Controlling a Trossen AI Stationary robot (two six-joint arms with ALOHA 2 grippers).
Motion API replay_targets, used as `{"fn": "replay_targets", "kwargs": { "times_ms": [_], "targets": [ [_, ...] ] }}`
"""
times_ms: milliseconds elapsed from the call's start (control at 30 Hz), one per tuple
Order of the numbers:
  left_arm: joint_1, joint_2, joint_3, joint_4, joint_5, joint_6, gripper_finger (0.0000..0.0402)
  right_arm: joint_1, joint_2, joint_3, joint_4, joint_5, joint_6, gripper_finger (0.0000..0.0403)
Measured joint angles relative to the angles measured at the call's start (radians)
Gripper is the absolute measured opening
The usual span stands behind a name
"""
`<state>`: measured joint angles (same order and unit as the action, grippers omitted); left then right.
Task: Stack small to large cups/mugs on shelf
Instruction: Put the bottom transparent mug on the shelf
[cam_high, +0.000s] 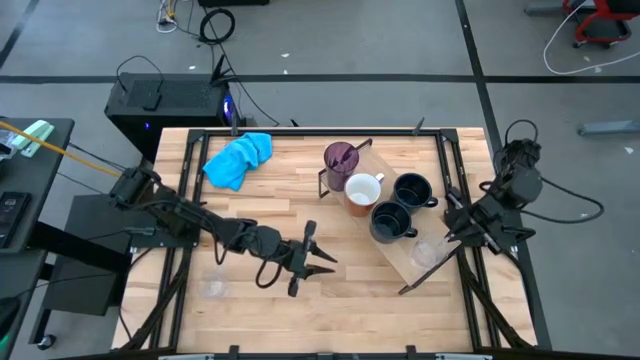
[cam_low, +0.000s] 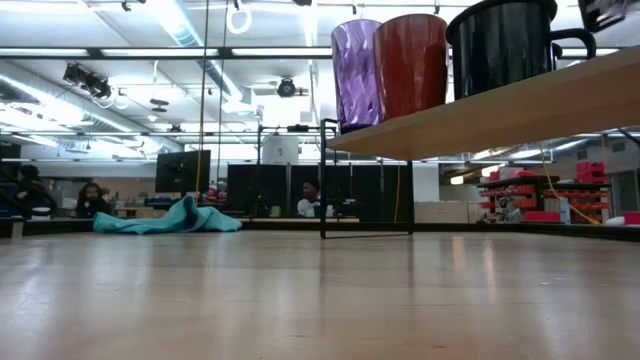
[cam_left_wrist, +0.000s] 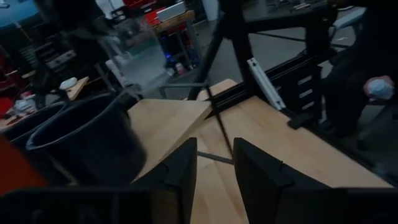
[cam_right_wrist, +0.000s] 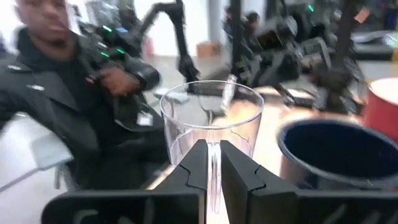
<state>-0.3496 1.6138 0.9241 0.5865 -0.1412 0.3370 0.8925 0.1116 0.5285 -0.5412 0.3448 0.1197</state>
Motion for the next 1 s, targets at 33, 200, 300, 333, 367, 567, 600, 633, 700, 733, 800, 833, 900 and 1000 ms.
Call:
{"fn": "replay_targets", "kwargs": {
  "times_ms": [33, 200, 300, 333, 367, 567, 600, 633, 700, 733, 800, 833, 900, 1000],
  "targets": [
    [0.005, 0.000, 0.000, 0.000, -0.001, 0.000, 0.0113, 0.000, 0.012, 0.000, -0.011, 0.020, 0.012, 0.0029],
    [0.035, 0.000, 0.000, 0.000, 0.000, -0.001, 0.0113, 0.000, 0.087, 0.000, -0.019, 0.029, 0.019, 0.0033],
    [0.047, 0.000, 0.000, 0.000, 0.000, -0.001, 0.0110, 0.000, 0.135, 0.000, -0.021, 0.029, 0.020, 0.0035],
    [0.050, 0.000, 0.000, 0.000, 0.000, -0.001, 0.0110, 0.000, 0.148, 0.000, -0.020, 0.030, 0.023, 0.0036],
    [0.051, 0.000, 0.000, 0.000, 0.000, -0.001, 0.0111, 0.000, 0.161, 0.000, -0.022, 0.032, 0.033, 0.0036],
    [0.050, 0.000, 0.000, 0.001, 0.000, 0.023, 0.0110, 0.000, 0.203, 0.000, -0.046, 0.047, 0.101, 0.0036],
    [0.050, 0.000, 0.000, 0.002, 0.000, 0.023, 0.0109, 0.000, 0.207, 0.000, -0.053, 0.048, 0.121, 0.0036],
    [0.050, 0.000, 0.000, 0.002, 0.000, 0.023, 0.0107, 0.000, 0.210, 0.000, -0.056, 0.048, 0.143, 0.0036],
    [0.050, 0.000, 0.000, 0.002, 0.000, 0.024, 0.0105, 0.000, 0.215, 0.000, -0.058, 0.048, 0.190, 0.0037],
    [0.050, 0.000, 0.000, 0.002, 0.000, 0.024, 0.0105, 0.000, 0.218, 0.001, -0.060, 0.049, 0.210, 0.0037],
    [0.050, 0.000, 0.000, 0.002, 0.000, 0.025, 0.0106, 0.000, 0.224, 0.001, -0.076, 0.049, 0.236, 0.0037],
    [0.050, 0.000, 0.000, 0.001, 0.000, 0.026, 0.0106, 0.000, 0.225, 0.001, -0.089, 0.049, 0.248, 0.0037],
    [0.050, 0.000, 0.000, 0.002, 0.000, 0.026, 0.0107, 0.000, 0.227, 0.001, -0.105, 0.049, 0.269, 0.0037],
    [0.050, 0.000, 0.000, 0.002, 0.000, 0.026, 0.0106, 0.000, 0.227, 0.001, -0.106, 0.049, 0.270, 0.0037]
  ]
}}
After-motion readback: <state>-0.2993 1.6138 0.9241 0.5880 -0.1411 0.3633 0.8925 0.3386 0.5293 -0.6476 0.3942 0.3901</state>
